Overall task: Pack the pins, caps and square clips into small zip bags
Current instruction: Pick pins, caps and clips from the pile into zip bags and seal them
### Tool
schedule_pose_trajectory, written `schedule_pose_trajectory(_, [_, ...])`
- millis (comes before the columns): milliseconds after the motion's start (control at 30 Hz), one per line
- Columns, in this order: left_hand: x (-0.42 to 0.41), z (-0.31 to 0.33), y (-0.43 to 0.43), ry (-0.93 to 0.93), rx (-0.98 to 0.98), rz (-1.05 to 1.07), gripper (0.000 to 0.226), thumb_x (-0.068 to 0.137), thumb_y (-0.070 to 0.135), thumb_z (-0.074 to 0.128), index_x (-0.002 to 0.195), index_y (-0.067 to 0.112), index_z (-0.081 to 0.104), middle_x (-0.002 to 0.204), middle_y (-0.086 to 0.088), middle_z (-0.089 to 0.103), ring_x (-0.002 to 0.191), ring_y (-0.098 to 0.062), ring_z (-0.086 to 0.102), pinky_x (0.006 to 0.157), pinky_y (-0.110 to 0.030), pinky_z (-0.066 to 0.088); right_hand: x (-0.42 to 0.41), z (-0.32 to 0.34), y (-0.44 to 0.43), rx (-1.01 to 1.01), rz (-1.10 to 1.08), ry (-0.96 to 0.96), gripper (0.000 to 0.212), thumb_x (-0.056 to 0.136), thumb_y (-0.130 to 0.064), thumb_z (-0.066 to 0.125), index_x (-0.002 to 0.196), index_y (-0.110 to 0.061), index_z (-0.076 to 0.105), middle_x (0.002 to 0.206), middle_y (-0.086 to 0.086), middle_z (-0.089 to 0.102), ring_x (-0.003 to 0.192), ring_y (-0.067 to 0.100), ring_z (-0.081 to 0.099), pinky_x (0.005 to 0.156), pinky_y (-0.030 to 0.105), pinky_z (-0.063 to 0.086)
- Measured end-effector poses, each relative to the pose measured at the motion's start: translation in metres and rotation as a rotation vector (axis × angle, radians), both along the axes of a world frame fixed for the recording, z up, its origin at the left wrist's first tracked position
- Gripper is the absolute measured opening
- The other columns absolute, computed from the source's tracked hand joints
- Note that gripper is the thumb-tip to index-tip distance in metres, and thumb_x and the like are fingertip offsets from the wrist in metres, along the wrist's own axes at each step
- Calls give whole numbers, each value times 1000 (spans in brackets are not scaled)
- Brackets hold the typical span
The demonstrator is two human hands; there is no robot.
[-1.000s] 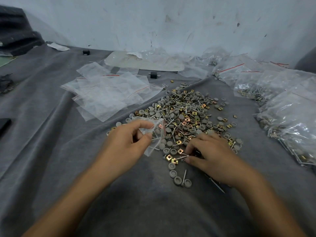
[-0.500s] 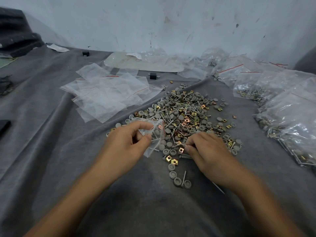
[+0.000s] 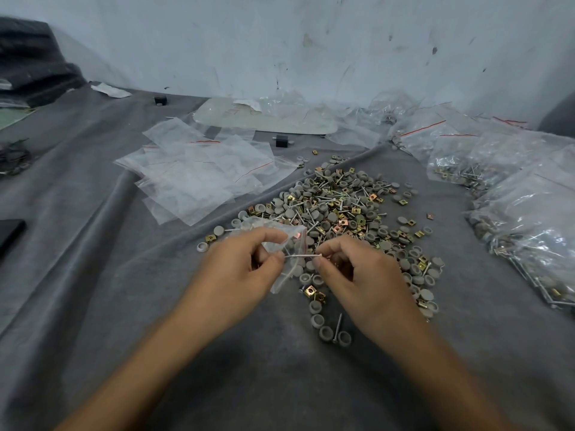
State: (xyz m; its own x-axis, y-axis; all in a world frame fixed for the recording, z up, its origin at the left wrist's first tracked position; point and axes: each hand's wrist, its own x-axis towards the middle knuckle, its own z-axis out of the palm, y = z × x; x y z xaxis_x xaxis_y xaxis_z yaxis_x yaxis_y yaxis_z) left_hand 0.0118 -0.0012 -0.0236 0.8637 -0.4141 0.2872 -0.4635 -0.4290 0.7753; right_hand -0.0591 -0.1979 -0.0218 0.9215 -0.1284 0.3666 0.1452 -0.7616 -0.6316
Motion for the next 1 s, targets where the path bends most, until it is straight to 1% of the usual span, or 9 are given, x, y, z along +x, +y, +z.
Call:
schedule_pose_trajectory(133, [0, -3, -1, 2, 3, -12, 20, 98, 27, 66, 108, 44, 65, 66, 9, 65, 58, -5, 59, 60, -31, 49, 0, -3, 7, -66, -58, -109, 9, 89, -24, 73, 98, -23, 72, 86, -17, 62, 77, 0, 59, 67, 20, 51])
schedule_pose_trajectory(200, [0, -4, -2, 2, 4, -17, 19, 98, 28, 66, 107, 45, 65, 66, 10, 65, 60, -5, 60, 61, -32, 50, 0, -4, 11, -106, -61, -175, 13, 88, -21, 75, 100, -20, 73, 90, -14, 63, 77, -2, 57, 68, 16, 50])
schedule_pose_trajectory(400, [0, -4, -3, 23, 2, -40, 18, 98, 28, 65, 108, 43, 66, 65, 6, 66, 58, -5, 60, 61, -37, 53, 0, -6, 18, -171, -49, -271, 20, 86, -19, 78, 105, -19, 74, 95, -7, 69, 88, 3, 57, 75, 19, 48])
schedule_pose_trajectory(467, [0, -3, -3, 32, -6, -41, 19, 98, 27, 64, 108, 43, 65, 66, 5, 67, 59, -7, 61, 63, -39, 54, 0, -6, 18, -116, -42, -264, 20, 85, -18, 79, 104, -22, 73, 93, -11, 67, 86, 0, 57, 75, 16, 48])
schedule_pose_trajectory(567, [0, -3, -3, 38, -18, -39, 18, 98, 27, 65, 113, 37, 68, 65, 6, 67, 60, -5, 62, 64, -36, 53, 0, -3, 16, -24, -45, -262, 13, 86, -18, 79, 92, -23, 67, 84, -17, 62, 79, 0, 60, 70, 14, 48])
schedule_pose_trajectory(700, [0, -3, -1, 49, -28, -41, 20, 98, 29, 64, 117, 36, 67, 65, 5, 66, 60, -7, 62, 64, -39, 55, 0, 2, 10, 92, -85, -278, 10, 87, -24, 77, 89, -26, 68, 78, -16, 66, 76, 3, 65, 65, 13, 50])
schedule_pose_trajectory(767, [1, -3, -1, 48, -30, -44, 19, 99, 29, 64, 116, 37, 67, 65, 4, 66, 58, -5, 60, 62, -37, 55, 0, 3, 8, 230, -70, -256, 14, 87, -21, 78, 89, -30, 68, 79, -16, 69, 75, 0, 68, 63, 8, 49])
schedule_pose_trajectory(867, [1, -4, -1, 56, -39, -41, 18, 99, 29, 64, 115, 37, 67, 65, 4, 65, 58, -4, 60, 63, -36, 54, 0, 4, 7, 374, -44, -213, 17, 87, -19, 78, 88, -33, 70, 84, -17, 71, 75, 2, 69, 63, 9, 50])
schedule_pose_trajectory(1000, [2, -3, 0, 72, -45, -42, 18, 99, 30, 64, 116, 36, 68, 64, 5, 64, 59, -6, 61, 64, -36, 54, -1, 5, 8, 417, 39, -178, 24, 89, -9, 74, 91, -33, 73, 83, -14, 72, 73, 3, 68, 61, 9, 48])
